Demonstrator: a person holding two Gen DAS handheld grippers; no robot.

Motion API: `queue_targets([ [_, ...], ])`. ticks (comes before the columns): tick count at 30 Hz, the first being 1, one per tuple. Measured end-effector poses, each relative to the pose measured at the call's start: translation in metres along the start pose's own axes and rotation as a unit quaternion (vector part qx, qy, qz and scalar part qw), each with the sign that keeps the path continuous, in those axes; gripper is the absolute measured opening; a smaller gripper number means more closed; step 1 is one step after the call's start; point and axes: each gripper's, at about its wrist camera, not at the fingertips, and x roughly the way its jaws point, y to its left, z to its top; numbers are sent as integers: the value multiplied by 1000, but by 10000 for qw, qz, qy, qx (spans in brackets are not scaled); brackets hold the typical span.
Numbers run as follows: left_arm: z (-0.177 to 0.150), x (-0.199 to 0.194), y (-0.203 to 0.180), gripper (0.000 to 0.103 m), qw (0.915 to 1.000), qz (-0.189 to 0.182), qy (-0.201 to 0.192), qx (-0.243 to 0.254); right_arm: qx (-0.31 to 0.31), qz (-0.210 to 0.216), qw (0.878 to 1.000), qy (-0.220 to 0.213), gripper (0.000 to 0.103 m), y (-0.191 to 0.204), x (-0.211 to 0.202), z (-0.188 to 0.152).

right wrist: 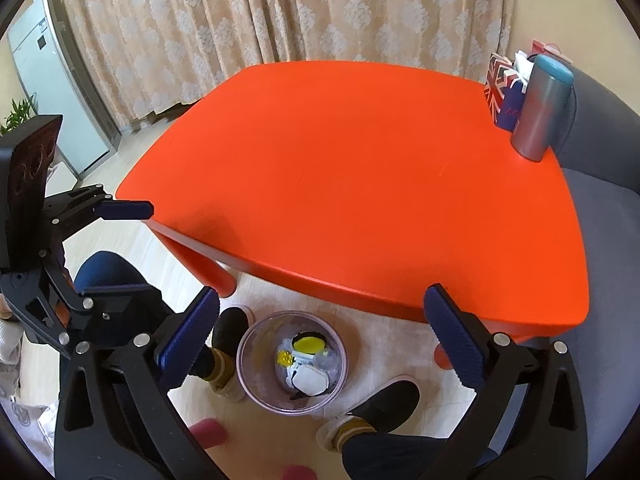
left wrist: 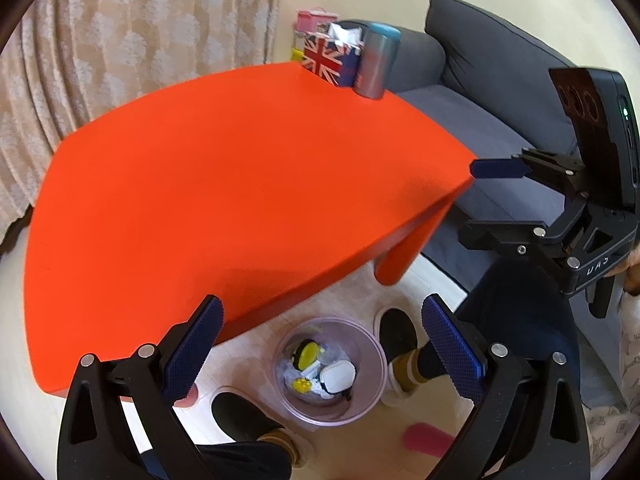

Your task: Collect trash

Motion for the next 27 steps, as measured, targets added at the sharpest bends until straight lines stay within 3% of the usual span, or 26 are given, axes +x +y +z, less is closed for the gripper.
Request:
queue_targets([
  [13, 34, -34, 42, 95, 9960, 510, -573, -466, -54, -457, 9981, -412, 100, -2, -13, 47],
  [23, 54, -46, 58, 95, 9920, 758, -794, -626, -16, -540, 9951, -827, 100, -6, -25, 82],
  [27, 61, -51, 62, 96, 9880, 1033, -906, -699, -26, -561, 9940, -940, 100, -7, -29, 90],
])
